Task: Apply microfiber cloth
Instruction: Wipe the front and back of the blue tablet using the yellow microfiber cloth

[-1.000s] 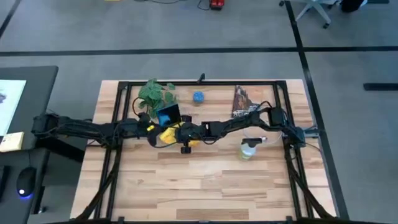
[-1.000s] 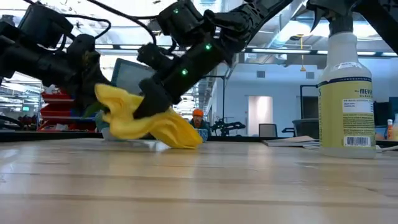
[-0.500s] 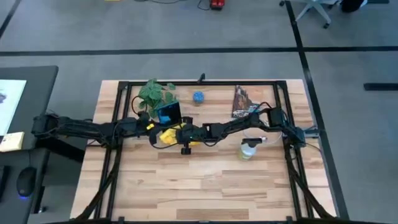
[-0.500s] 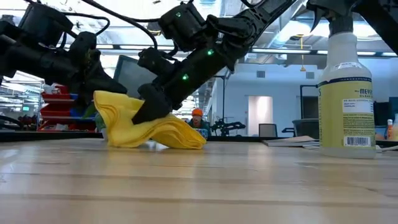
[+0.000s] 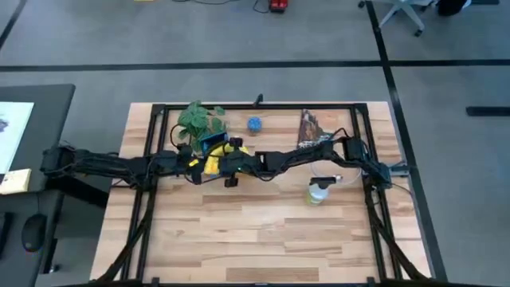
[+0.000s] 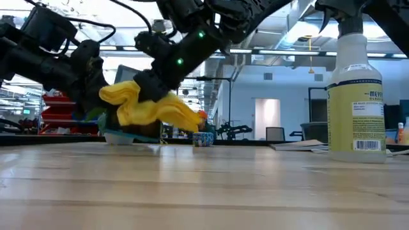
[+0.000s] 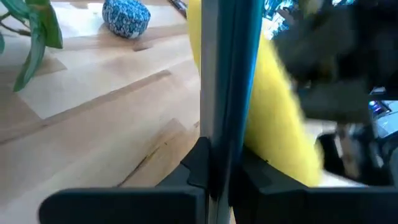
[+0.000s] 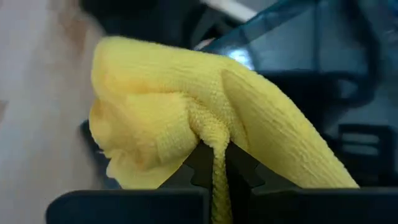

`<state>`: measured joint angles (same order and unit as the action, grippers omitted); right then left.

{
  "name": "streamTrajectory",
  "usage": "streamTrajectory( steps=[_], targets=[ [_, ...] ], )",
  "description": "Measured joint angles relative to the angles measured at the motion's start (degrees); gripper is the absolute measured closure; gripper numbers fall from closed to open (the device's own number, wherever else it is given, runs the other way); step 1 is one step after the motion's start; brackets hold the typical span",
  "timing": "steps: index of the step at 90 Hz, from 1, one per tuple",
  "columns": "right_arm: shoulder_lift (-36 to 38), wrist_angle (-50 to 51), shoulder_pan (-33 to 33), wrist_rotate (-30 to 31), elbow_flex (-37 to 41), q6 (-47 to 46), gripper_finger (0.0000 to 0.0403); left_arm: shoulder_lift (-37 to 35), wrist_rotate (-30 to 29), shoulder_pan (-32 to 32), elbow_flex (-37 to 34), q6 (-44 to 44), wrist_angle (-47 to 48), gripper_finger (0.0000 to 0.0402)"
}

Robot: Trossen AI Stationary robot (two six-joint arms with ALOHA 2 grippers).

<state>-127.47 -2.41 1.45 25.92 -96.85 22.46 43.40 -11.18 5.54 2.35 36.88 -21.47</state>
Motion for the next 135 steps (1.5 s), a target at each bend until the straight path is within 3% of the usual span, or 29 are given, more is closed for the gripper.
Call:
streamTrajectory(
  steps=[24, 60, 78, 109, 135],
  targets=[
    [0.1, 0.1, 1.6, -0.9, -5.1, 2.9, 0.0402, 0.0, 0.5, -0.7, 0.0, 0.0, 0.1, 0.0391],
    [-1.0, -0.5, 2.5, -12.3, -6.2, -4.1, 0.0402, 0.1, 0.8, -0.8, -0.2, -1.5, -0.1, 0.0391],
    [-1.3, 0.2, 2.7, -14.9, -6.1, -5.3, 0.0402, 0.1, 0.5, -0.8, -0.2, -2.0, -0.6, 0.0391],
    [-1.1, -2.5, 5.0, -10.4, -6.0, -10.4, 0.0401, 0.1, -1.1, -0.6, -0.2, -1.4, -0.1, 0.0391],
    [-0.9, 0.1, 5.1, -4.9, -6.1, -9.1, 0.0401, 0.1, -1.1, -0.6, -0.2, -1.4, 1.2, 0.0391]
  ],
)
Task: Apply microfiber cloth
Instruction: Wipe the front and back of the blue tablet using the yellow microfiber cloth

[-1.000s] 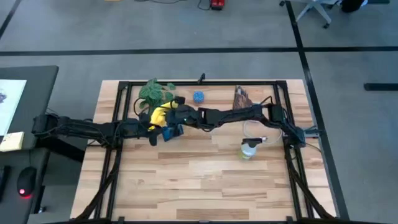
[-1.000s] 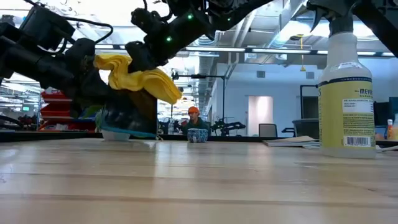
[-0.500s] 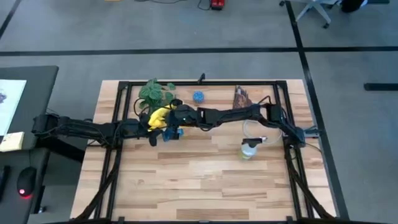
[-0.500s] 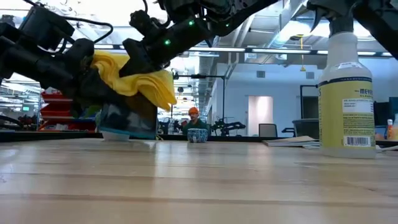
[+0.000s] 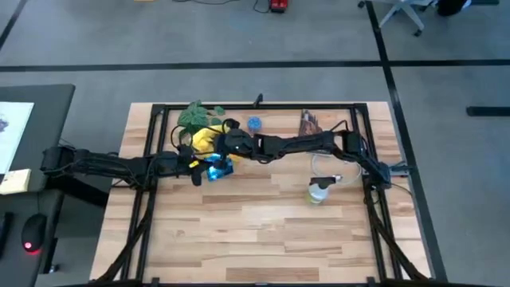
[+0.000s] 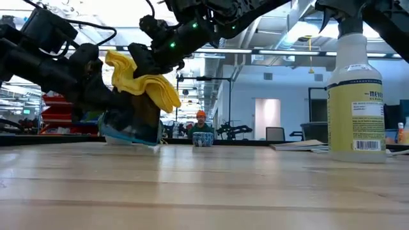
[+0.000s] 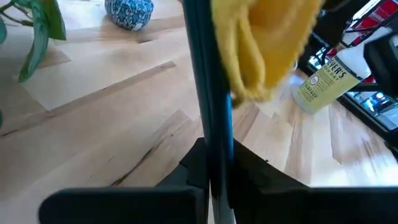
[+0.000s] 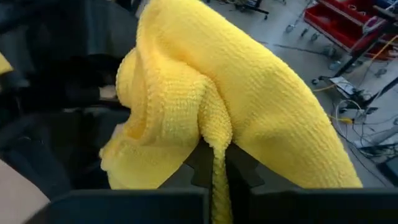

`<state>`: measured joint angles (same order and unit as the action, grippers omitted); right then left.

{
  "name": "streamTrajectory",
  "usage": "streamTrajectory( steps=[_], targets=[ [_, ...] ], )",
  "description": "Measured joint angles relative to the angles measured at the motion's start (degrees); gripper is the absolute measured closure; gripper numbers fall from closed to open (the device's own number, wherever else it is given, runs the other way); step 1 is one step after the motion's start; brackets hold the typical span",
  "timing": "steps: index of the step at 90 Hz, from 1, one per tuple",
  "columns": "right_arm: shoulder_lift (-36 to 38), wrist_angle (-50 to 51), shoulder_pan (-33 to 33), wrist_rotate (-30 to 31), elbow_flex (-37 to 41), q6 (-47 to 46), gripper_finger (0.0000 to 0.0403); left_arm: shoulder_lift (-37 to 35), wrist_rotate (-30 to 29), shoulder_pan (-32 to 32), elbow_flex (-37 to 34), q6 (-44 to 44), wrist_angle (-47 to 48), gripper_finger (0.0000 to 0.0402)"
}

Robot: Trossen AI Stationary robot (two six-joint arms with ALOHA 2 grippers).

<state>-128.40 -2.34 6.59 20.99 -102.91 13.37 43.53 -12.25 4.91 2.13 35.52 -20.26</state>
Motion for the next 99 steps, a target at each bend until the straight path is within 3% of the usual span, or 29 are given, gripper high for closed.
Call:
streamTrajectory(
  steps=[21, 48, 77, 99],
  targets=[
    [0.3, 10.6, -0.1, 0.5, -0.2, -1.7, 0.0401, 0.0, -0.1, 0.0, 0.0, -0.4, 0.0, 0.0390],
    [-0.5, 15.4, -2.9, -7.2, 0.3, -1.8, 0.0401, 0.0, -1.4, -0.1, 0.0, -3.6, -1.4, 0.0391],
    [-0.4, 7.7, -5.3, -8.7, 7.9, -3.1, 0.0401, -0.1, -2.3, -0.1, 0.0, -6.7, -7.9, 0.0391],
    [-0.5, 1.3, -7.2, -8.3, 8.1, -2.1, 0.0401, -0.2, -3.4, -0.1, 0.1, -6.8, -13.5, 0.0391]
  ],
)
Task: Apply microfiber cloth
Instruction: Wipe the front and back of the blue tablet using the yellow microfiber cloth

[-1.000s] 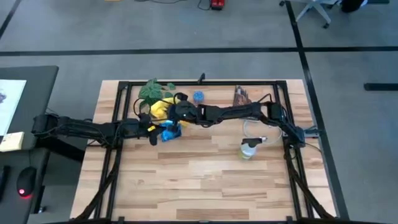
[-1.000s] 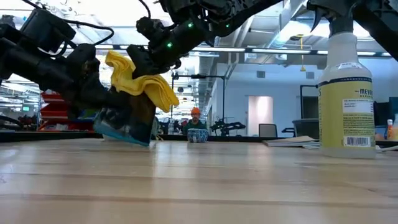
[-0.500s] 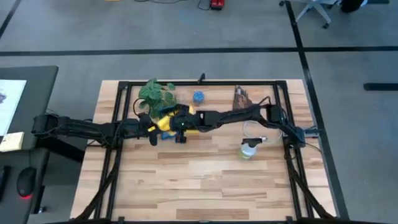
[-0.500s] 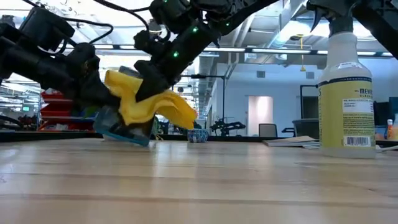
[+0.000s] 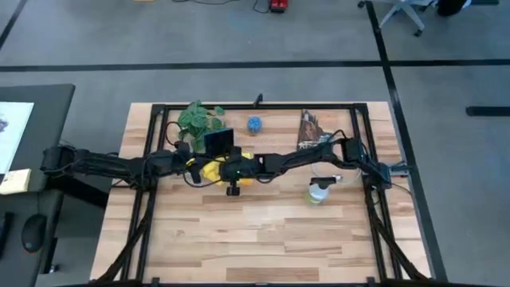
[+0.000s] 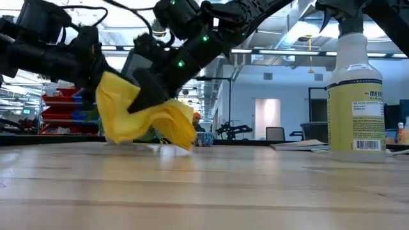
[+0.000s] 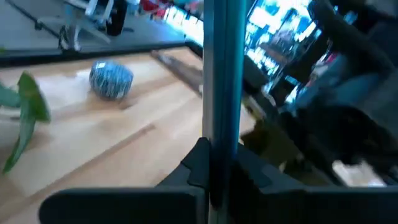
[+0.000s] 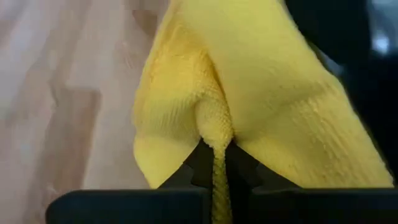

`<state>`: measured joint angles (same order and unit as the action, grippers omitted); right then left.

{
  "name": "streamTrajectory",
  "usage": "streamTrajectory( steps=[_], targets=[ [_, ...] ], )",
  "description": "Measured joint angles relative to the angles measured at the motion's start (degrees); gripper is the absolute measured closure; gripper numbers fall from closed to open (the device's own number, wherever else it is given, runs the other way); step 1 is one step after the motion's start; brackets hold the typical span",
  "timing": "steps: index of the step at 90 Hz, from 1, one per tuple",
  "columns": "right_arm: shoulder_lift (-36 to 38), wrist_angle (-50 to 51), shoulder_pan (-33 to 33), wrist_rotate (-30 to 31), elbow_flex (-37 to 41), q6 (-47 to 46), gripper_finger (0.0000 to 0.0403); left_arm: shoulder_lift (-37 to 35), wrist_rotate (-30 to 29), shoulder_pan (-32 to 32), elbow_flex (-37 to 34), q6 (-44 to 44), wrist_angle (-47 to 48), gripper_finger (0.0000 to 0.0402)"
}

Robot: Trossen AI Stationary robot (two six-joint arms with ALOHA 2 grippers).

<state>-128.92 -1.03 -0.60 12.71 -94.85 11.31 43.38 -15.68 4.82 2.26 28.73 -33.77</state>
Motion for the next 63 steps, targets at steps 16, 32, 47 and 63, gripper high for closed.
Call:
streamTrajectory(
  steps=[16, 32, 47, 63],
  targets=[
    [0.0, -4.8, -0.5, 0.9, 0.0, 2.1, 0.0401, 0.0, -0.4, 0.0, 0.0, 0.4, -1.4, 0.0391],
    [0.0, -5.1, -0.5, 3.9, 0.0, 2.7, 0.0401, 0.0, -0.6, 0.0, 0.0, 1.1, -1.6, 0.0391],
    [0.3, -1.5, -0.2, 8.6, -0.2, 0.8, 0.0401, 0.1, -0.9, 0.1, 0.0, 0.9, -1.8, 0.0391],
    [0.4, 3.2, -0.2, 13.5, -0.2, -2.2, 0.0401, 0.1, -1.3, 0.1, -0.1, 0.6, -0.7, 0.0391]
  ],
)
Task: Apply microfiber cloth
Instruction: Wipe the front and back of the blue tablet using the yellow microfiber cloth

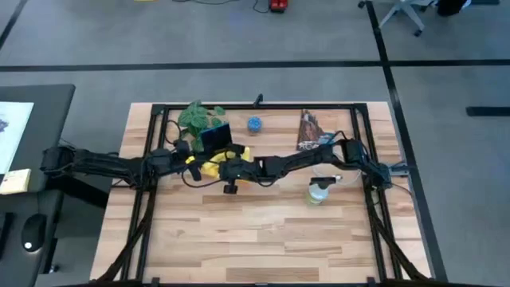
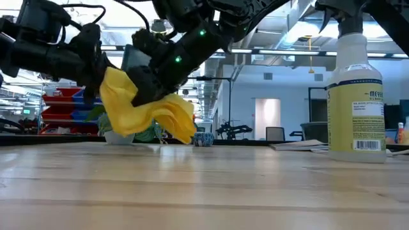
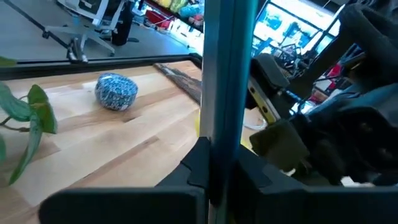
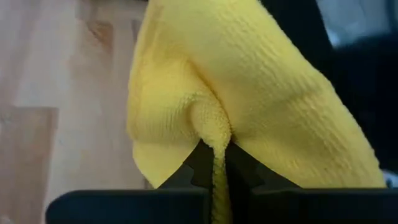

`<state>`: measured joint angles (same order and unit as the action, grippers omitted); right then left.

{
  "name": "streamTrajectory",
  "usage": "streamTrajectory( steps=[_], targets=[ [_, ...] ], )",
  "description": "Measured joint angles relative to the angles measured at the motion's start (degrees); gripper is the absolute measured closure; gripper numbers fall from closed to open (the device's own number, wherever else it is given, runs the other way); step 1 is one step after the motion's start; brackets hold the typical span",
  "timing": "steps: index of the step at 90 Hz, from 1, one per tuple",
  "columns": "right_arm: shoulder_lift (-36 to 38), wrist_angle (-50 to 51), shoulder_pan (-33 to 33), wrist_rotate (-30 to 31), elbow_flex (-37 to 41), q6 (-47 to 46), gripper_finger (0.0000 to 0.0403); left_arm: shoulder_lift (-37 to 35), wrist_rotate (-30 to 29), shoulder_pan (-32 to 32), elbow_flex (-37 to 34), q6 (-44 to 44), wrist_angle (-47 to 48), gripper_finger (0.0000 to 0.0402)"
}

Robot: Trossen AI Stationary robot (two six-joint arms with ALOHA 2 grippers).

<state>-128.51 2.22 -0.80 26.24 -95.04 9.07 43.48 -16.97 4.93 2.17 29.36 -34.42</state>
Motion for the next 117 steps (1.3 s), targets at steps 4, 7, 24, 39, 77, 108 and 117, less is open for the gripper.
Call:
streamTrajectory(
  steps=[4, 7, 24, 39, 77, 108, 117],
  targets=[
    [0.1, 1.3, 0.0, 0.9, 0.0, -0.5, 0.0401, 0.0, 0.0, 0.0, 0.0, 0.0, 0.0, 0.0391],
    [0.1, 2.5, 0.0, 1.7, 0.0, -1.0, 0.0401, 0.0, 0.0, 0.0, 0.0, 0.0, 0.0, 0.0391],
    [0.1, 9.1, 0.1, 7.4, 0.0, -2.1, 0.0401, 0.0, 0.0, 0.0, 0.0, 0.1, 1.8, 0.0391],
    [1.5, 11.8, 0.2, 9.8, 0.1, -2.2, 0.0401, 0.0, 0.1, 0.0, 0.0, -0.2, 1.9, 0.0391],
    [8.1, -5.0, 0.4, 1.4, -0.2, 2.8, 0.0401, 0.0, 2.2, -0.2, 0.1, -0.7, 4.6, 0.0391],
    [3.1, -15.2, 1.0, -6.8, -0.4, 2.9, 0.0401, 0.0, 2.0, -0.2, 0.1, -1.0, 2.2, 0.0391],
    [2.6, -15.3, 1.6, -9.1, -0.5, 1.4, 0.0401, 0.0, 1.9, -0.6, 0.0, -1.2, 1.7, 0.0391]
  ],
)
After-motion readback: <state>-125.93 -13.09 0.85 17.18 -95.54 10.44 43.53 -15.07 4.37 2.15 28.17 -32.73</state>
